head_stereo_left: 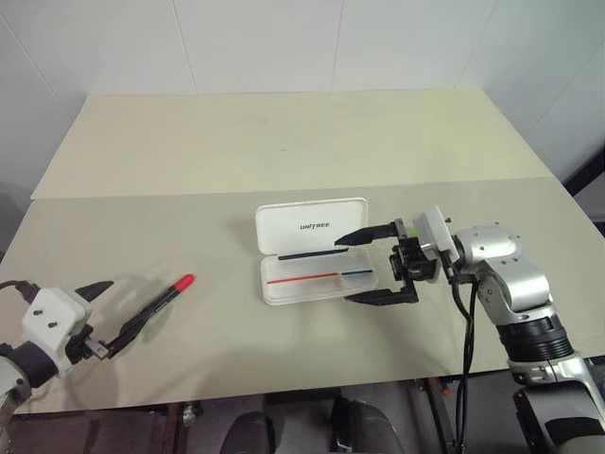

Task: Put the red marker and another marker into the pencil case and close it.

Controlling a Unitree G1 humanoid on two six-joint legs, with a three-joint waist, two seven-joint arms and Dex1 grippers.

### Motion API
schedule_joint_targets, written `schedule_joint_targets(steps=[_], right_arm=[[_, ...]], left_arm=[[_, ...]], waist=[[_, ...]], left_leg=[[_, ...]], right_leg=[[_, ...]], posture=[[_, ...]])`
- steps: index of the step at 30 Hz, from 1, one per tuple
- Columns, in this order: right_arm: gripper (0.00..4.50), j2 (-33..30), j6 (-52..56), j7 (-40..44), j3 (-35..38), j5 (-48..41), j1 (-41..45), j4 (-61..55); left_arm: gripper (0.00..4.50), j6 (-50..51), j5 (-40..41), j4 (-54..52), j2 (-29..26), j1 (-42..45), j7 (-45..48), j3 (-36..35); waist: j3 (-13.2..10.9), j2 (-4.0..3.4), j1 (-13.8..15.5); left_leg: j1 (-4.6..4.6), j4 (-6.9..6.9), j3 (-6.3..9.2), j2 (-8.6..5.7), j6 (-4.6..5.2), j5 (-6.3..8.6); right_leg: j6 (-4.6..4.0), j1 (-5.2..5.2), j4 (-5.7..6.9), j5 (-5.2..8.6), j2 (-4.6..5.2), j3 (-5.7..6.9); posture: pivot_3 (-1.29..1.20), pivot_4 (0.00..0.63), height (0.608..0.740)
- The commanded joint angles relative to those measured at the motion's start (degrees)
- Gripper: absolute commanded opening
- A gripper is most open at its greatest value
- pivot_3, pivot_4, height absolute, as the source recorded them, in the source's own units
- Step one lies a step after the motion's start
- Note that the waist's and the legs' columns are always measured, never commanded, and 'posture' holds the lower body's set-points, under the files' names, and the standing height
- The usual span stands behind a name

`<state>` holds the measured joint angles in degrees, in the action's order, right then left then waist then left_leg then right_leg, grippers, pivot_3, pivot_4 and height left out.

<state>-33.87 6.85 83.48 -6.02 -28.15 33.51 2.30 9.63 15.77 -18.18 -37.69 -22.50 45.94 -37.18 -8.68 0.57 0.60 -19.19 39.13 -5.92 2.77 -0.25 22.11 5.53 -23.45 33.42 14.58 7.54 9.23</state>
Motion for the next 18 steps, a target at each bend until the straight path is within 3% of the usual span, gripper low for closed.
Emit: schedule_joint_targets(steps=[1, 16, 18], right_arm=[[4.5, -0.8, -1.4, 0.6, 1.6, 0.1, 1.4, 0.3], [4.5, -3.4, -0.4, 0.0, 2.3, -0.3, 0.7, -2.3], [4.5, -3.6, -0.3, -0.3, 2.5, -0.4, 0.7, -2.7]], left_arm=[[4.31, -3.6, -0.6, 3.0, -0.6, 0.4, 0.3, 0.6], [4.31, -7.9, -1.4, 20.0, -2.3, 10.9, 3.8, 12.3], [3.92, -8.0, -1.5, 20.5, -2.4, 11.3, 3.5, 12.7]], waist=[[0.0, 0.0, -0.1], [0.0, -0.07, -0.6], [0.0, -0.07, -0.6]], left_leg=[[0.01, 0.0, 0.0, 0.02, -0.01, 0.01], [0.05, -0.03, -0.03, 0.01, -0.03, 0.02], [0.07, -0.02, -0.02, 0.0, -0.03, 0.02]], right_leg=[[-0.01, 0.0, 0.02, 0.01, 0.0, 0.0], [-0.02, -0.03, 0.15, 0.01, 0.05, 0.05], [-0.02, -0.01, 0.16, 0.01, 0.09, 0.04]], posture=[[0.0, 0.15, 0.74], [0.0, 0.15, 0.74], [0.0, 0.15, 0.74]])
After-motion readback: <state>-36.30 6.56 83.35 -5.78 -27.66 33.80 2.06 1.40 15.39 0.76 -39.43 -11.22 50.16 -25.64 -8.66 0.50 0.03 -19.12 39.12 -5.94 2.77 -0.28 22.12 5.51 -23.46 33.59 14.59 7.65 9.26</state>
